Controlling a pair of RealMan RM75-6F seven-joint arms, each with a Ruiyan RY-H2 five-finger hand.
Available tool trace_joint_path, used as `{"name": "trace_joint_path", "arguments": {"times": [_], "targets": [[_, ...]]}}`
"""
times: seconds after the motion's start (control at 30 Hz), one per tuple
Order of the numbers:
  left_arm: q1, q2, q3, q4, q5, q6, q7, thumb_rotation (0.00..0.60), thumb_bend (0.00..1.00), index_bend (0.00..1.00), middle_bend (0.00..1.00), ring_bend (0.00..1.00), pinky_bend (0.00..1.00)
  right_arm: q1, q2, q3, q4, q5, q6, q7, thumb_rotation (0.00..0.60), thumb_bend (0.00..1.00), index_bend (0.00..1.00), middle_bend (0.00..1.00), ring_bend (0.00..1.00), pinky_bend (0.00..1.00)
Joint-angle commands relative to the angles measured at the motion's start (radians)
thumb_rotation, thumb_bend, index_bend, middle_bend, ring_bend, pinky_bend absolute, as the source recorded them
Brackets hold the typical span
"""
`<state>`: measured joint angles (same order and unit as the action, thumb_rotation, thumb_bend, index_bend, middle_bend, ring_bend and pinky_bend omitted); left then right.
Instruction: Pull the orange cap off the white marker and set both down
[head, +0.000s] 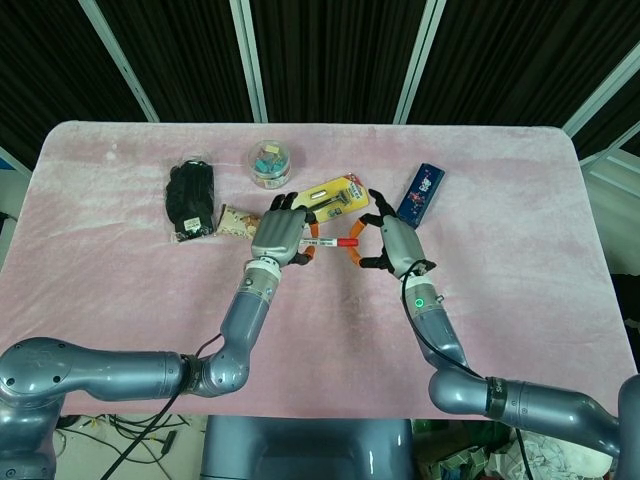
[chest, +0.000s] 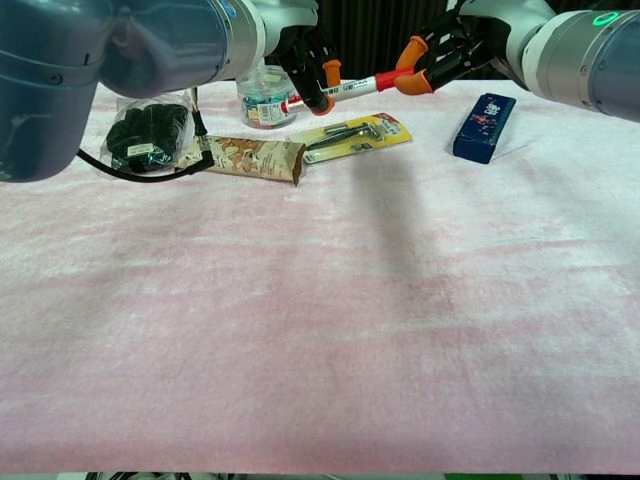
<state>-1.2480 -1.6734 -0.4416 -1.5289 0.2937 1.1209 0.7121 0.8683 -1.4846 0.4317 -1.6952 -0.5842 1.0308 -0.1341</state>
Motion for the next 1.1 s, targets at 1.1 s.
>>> {"name": "trace_joint_path", "arguments": {"times": [1.1], "targets": [[0.073, 0.073, 0.036, -0.028, 0.028, -0.002, -0.028, 0.6, 0.48, 0.71, 0.32, 0.0, 0.0, -0.141, 0.187, -0.007, -0.071, -0.037, -0.01, 0.095, 0.6, 0.52, 0.87, 0.0, 0.1, 0.16]]}}
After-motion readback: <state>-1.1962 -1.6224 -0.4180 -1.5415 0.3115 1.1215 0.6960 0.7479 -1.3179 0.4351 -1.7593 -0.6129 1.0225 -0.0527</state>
